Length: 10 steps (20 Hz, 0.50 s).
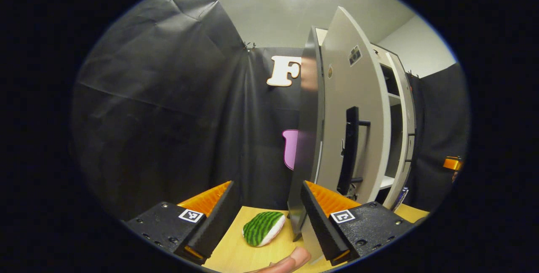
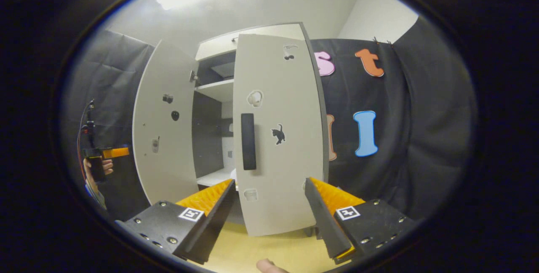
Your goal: Grab one shoe with the right hand and put it into the shoe cabinet, grab the other shoe with the left hand and put it into the shoe cabinet; then close the right door with the right hand and the left door with the left hand.
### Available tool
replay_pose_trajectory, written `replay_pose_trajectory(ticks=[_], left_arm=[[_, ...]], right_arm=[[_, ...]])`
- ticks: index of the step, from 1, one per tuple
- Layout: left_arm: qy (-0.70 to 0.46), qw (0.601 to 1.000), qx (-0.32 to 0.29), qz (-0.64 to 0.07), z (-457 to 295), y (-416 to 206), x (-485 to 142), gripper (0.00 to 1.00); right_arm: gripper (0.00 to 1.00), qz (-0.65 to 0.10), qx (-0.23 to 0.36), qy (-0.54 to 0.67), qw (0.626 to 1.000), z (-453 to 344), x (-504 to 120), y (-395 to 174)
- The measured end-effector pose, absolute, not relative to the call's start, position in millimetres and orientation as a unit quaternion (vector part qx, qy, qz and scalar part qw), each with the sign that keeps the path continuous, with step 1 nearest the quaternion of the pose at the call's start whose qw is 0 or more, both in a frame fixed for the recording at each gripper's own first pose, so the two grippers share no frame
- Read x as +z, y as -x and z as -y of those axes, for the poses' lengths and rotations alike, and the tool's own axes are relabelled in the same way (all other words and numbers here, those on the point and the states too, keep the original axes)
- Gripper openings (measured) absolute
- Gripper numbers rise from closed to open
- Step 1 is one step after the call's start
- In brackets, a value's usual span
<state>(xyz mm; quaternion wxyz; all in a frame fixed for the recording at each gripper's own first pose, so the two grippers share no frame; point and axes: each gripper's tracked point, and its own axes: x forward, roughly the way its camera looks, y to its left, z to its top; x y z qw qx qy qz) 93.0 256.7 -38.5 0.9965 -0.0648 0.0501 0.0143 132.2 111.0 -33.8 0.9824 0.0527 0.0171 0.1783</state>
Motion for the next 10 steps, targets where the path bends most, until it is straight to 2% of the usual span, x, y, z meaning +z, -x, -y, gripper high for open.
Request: replay_pose_trajectory(ticks=[1,2,3,4,5,7,8,9,10], left_arm=[[0.064,0.997,0.011,-0.051,-260,-98,-35,0.94],[0.065,0.997,0.005,-0.047,-261,-102,-29,0.89],[0.066,0.997,0.005,-0.045,-264,-106,-25,0.94],[0.063,0.997,0.005,-0.047,-264,-111,-23,0.89],[0.057,0.997,0.010,-0.053,-266,-114,-25,0.94],[0.049,0.997,0.011,-0.063,-262,-121,-27,0.94],[0.049,0.996,-0.002,-0.068,-251,-123,-29,0.94],[0.054,0.995,-0.023,-0.075,-236,-127,-33,0.89],[0.065,0.993,-0.041,-0.084,-220,-129,-36,0.90]], right_arm=[[0.98,-0.012,0.180,-0.043,0.983,-112,-31,-128],[0.98,-0.006,0.178,-0.031,0.984,-112,-29,-124],[0.98,-0.001,0.174,-0.021,0.985,-111,-27,-121],[0.98,0.006,0.172,-0.017,0.985,-112,-24,-117],[0.98,0.013,0.173,-0.021,0.985,-114,-22,-111],[0.98,0.013,0.166,-0.034,0.985,-113,-25,-102],[0.98,0.007,0.161,-0.036,0.986,-112,-29,-100],[0.98,0.001,0.157,-0.036,0.987,-112,-32,-98],[0.98,-0.005,0.158,-0.034,0.987,-113,-35,-96]])
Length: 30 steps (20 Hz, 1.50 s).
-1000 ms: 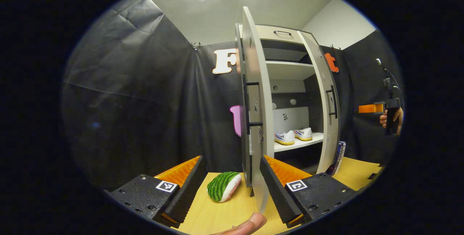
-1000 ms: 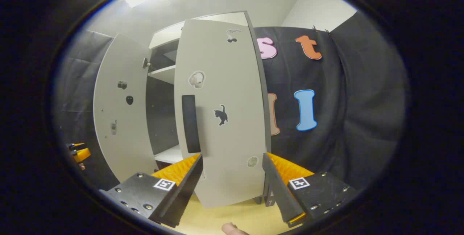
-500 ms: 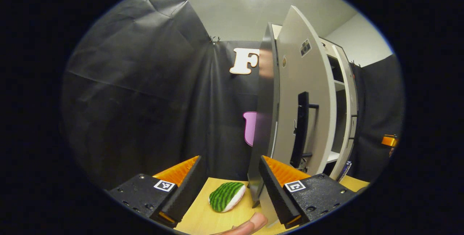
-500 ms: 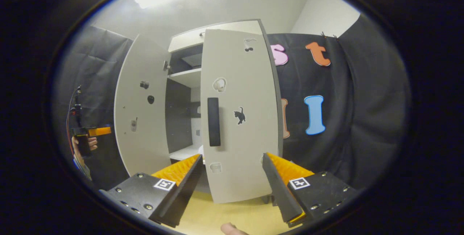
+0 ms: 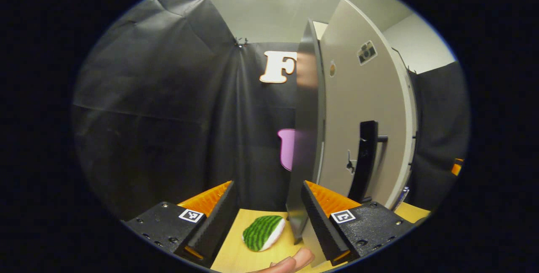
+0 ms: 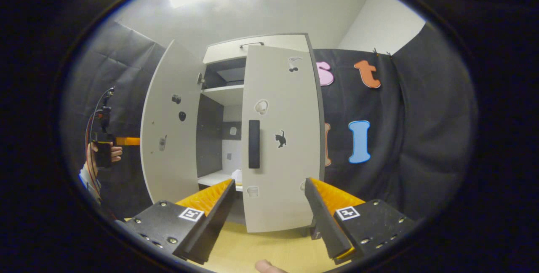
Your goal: Grab one shoe with the right hand and put it into the shoe cabinet, grab the other shoe with the left hand and put it into the shoe cabinet; then close the right door with the right hand and the left door with the left hand.
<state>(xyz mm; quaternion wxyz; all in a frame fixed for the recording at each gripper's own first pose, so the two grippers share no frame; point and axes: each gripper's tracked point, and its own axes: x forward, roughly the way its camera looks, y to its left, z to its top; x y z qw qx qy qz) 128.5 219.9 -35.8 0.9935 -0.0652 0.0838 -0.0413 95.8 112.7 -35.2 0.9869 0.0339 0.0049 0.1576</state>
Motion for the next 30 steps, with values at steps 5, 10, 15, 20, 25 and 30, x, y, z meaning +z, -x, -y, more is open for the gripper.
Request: replay_pose_trajectory(ticks=[5,10,15,20,25,30], left_arm=[[0.040,0.993,-0.046,-0.099,-186,-127,-38,0.83],[-0.006,0.996,-0.021,-0.084,-170,-120,-29,0.87],[0.014,0.994,-0.028,-0.106,-154,-122,-39,0.86],[0.017,0.993,-0.020,-0.114,-153,-122,-40,0.86],[0.032,0.992,-0.036,-0.118,-142,-126,-43,0.82],[0.025,0.990,-0.028,-0.139,-114,-138,-61,0.87]], right_arm=[[0.98,-0.015,0.175,-0.044,0.984,-114,-36,-84],[0.98,-0.001,0.175,-0.053,0.983,-107,-26,-77],[0.98,0.005,0.168,-0.059,0.984,-97,-25,-75],[0.98,0.015,0.149,-0.059,0.987,-85,-22,-76],[0.98,0.024,0.150,-0.075,0.986,-91,-13,-76],[0.98,0.019,0.139,-0.077,0.987,-95,-21,-81]])
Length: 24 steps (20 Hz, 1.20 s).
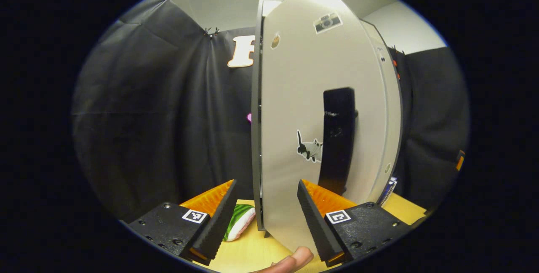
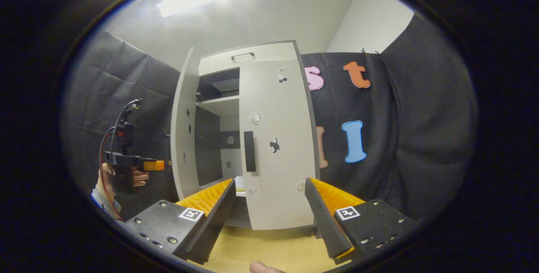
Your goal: Grab one shoe with the right hand and put it into the shoe cabinet, grab the other shoe with the left hand and put it into the shoe cabinet; then close the right door with the right hand and the left door with the left hand.
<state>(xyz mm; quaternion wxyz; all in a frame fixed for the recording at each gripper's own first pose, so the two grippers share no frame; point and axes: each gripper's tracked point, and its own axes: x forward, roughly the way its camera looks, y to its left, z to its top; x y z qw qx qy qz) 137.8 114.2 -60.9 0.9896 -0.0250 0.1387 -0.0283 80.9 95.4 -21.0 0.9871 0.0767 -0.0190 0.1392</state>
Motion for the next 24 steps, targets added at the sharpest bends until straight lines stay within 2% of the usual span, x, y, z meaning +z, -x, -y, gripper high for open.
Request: replay_pose_trajectory(ticks=[1,2,4,7,11,12,13,14,16,17,20,21,24], left_arm=[[0.035,0.988,-0.034,-0.149,-104,-135,-63,0.82],[0.045,0.987,-0.047,-0.144,-94,-134,-63,0.87],[0.059,0.987,-0.060,-0.138,-78,-135,-65,0.88],[0.053,0.987,-0.047,-0.145,-79,-124,-71,0.89],[0.035,0.994,-0.035,-0.102,-79,-111,-56,0.90],[0.026,0.993,-0.042,-0.109,-75,-102,-58,0.87],[0.021,0.993,-0.037,-0.111,-76,-96,-59,0.92],[0.019,0.993,-0.028,-0.110,-78,-92,-55,0.92],[0.017,0.994,-0.017,-0.104,-81,-81,-50,0.87],[0.016,0.995,-0.024,-0.099,-78,-75,-47,0.91],[0.027,0.993,-0.048,-0.103,-73,-54,-47,0.87],[0.033,0.992,-0.054,-0.111,-68,-49,-50,0.91],[0.022,0.993,-0.046,-0.110,-72,-36,-48,0.92]], right_arm=[[0.98,0.016,0.131,-0.075,0.988,-91,-24,-83],[0.98,0.013,0.123,-0.076,0.989,-87,-25,-85],[0.98,0.008,0.119,-0.090,0.989,-87,-26,-85],[0.97,0.008,0.113,-0.095,0.989,-80,-23,-85],[0.98,0.007,0.110,-0.097,0.989,-74,-24,-79],[0.98,0.008,0.112,-0.092,0.989,-75,-22,-76],[0.97,0.012,0.113,-0.085,0.990,-76,-18,-74],[0.98,0.018,0.115,-0.077,0.990,-75,-14,-72],[0.98,0.023,0.118,-0.076,0.990,-78,-8,-69],[0.98,0.023,0.118,-0.082,0.989,-78,-7,-67],[0.97,0.029,0.121,-0.085,0.989,-82,0,-59],[0.97,0.031,0.123,-0.079,0.989,-84,2,-57],[0.98,0.035,0.126,-0.065,0.989,-90,1,-49]])
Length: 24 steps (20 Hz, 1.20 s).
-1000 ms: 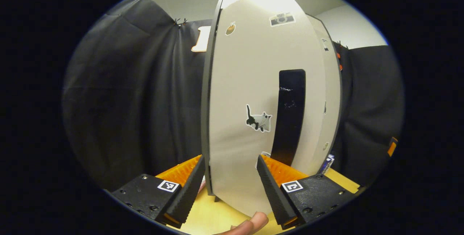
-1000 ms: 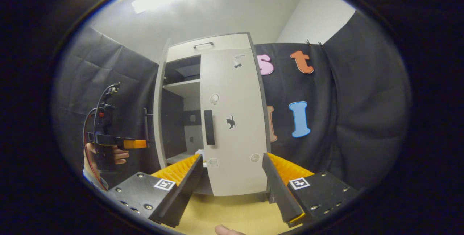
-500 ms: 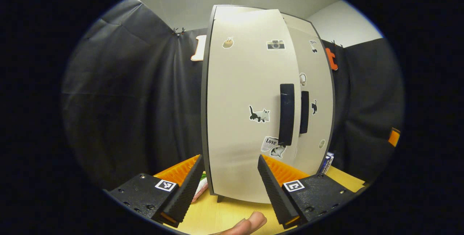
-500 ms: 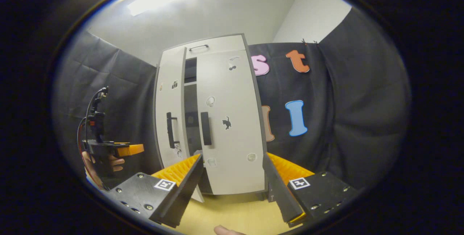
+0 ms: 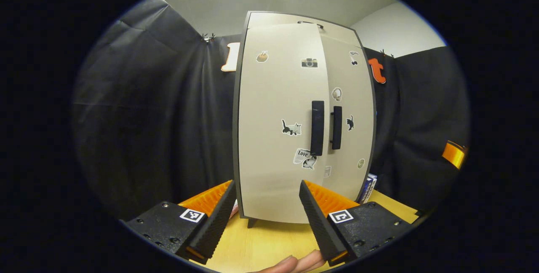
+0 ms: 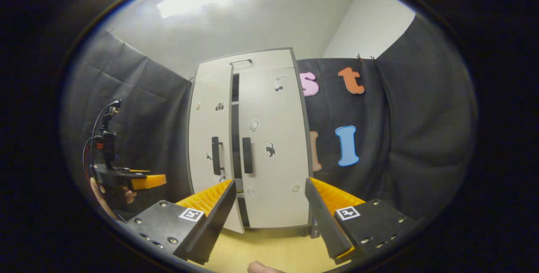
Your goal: Grab one shoe with the right hand and put it into the shoe cabinet, grab the other shoe with the left hand and put it into the shoe cabinet; then close the right door with the right hand and the left door with the left hand.
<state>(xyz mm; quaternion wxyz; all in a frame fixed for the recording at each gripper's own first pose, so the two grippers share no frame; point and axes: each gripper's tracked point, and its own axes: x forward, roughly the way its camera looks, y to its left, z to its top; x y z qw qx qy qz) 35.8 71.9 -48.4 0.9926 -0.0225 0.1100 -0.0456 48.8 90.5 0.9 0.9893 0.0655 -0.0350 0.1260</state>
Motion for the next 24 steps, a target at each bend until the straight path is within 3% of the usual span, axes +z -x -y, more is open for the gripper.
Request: replay_pose_trajectory(ticks=[2,5,7,8,14,15,16,18,19,20,21,22,24], left_arm=[[0.019,0.994,-0.049,-0.100,-71,-30,-44,0.87],[0.028,0.993,-0.062,-0.096,-68,-24,-41,0.92],[0.025,0.994,-0.058,-0.089,-71,-22,-38,0.87],[0.026,0.994,-0.059,-0.089,-70,-19,-37,0.92],[0.022,0.994,-0.066,-0.081,-60,-7,-35,0.92],[0.022,0.994,-0.067,-0.080,-58,-5,-35,0.87],[0.021,0.994,-0.067,-0.078,-56,-4,-34,0.92],[0.015,0.995,-0.069,-0.073,-50,0,-30,0.92],[0.008,0.995,-0.070,-0.070,-49,1,-28,0.87],[0.001,0.996,-0.070,-0.063,-47,1,-24,0.92],[-0.001,0.996,-0.067,-0.061,-46,0,-23,0.87],[-0.001,0.996,-0.061,-0.061,-46,1,-24,0.91],[-0.002,0.996,-0.058,-0.062,-42,7,-27,0.91]], right_arm=[[0.98,0.036,0.137,-0.060,0.988,-96,1,-42],[0.97,0.042,0.131,-0.050,0.989,-92,2,-35],[0.97,0.056,0.119,-0.042,0.990,-88,8,-30],[0.97,0.060,0.121,-0.042,0.990,-88,9,-27],[0.98,0.069,0.127,-0.035,0.989,-82,4,-17],[0.98,0.068,0.128,-0.036,0.989,-82,1,-16],[0.98,0.065,0.130,-0.038,0.989,-82,-1,-15],[0.98,0.066,0.127,-0.038,0.989,-77,0,-15],[0.98,0.067,0.127,-0.034,0.989,-75,1,-14],[0.98,0.068,0.130,-0.029,0.989,-75,1,-13],[0.98,0.070,0.137,-0.027,0.988,-75,0,-11],[0.98,0.070,0.144,-0.029,0.987,-76,-1,-8],[0.98,0.067,0.150,-0.029,0.986,-69,-3,-5]])
